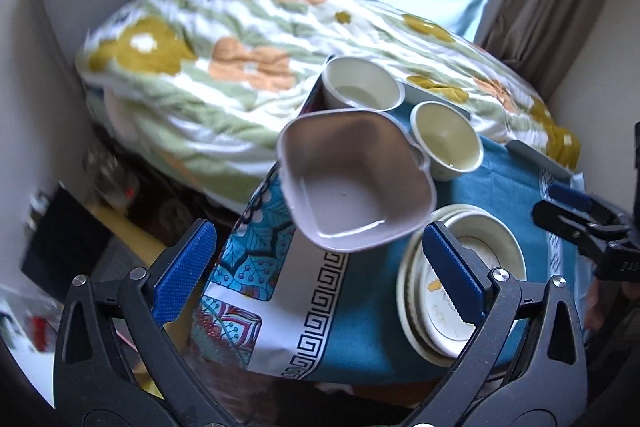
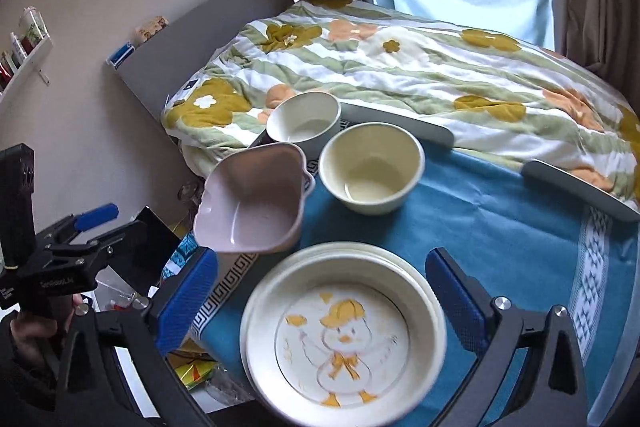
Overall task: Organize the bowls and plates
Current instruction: 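Grip the rim of the mauve square bowl with both grippers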
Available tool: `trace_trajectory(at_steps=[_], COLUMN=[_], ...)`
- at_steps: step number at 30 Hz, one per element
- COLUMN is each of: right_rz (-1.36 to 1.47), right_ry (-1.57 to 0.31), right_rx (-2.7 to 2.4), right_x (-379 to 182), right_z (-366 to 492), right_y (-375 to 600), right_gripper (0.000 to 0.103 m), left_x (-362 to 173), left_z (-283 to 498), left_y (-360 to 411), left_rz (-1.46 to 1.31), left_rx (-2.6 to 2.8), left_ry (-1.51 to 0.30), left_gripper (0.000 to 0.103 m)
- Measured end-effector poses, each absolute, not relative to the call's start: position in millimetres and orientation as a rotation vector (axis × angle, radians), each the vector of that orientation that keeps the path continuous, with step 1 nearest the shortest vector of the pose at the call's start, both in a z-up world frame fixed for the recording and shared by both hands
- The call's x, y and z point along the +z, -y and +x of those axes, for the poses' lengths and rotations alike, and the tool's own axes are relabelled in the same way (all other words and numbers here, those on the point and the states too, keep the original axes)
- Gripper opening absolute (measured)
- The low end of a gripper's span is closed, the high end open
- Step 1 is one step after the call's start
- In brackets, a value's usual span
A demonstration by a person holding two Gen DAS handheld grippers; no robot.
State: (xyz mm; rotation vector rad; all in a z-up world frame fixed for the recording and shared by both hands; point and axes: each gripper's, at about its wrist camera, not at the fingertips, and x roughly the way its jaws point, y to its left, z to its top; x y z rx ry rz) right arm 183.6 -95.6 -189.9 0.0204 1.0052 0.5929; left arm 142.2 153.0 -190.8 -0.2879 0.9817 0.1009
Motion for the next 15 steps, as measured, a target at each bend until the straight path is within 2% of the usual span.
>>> trace_trajectory(at_steps=[4,5,9,13,15], right_rz=[0.081,0.089,0.069,0.042,0.038], right_ry=[-1.105,-1.125,-1.221,-1.277,-1.297], right_rx=[0.607,0.606,0.569,0.552,0.55], right_x=[-221,-227,-257,-278,-286], right_z=[212,219,244,257,262], right_y=[62,56,28,12,8], right_gripper=[0.103,0.1,0.076,0.06,0.045], left_x=[-220,-229,-266,-289,-295], left_z=[160,165,190,213,222], left_y=[-176,-179,-190,-188,-186], left_rz=[-0.383,-0.403,-0.466,-0.449,-0.431], left_rx=[0.059,0.044,-0.019,-0.059,-0.07], left_ry=[-1.022,-1.035,-1.126,-1.176,-1.197], left_gripper=[0.101,0.098,0.074,0.063,0.048])
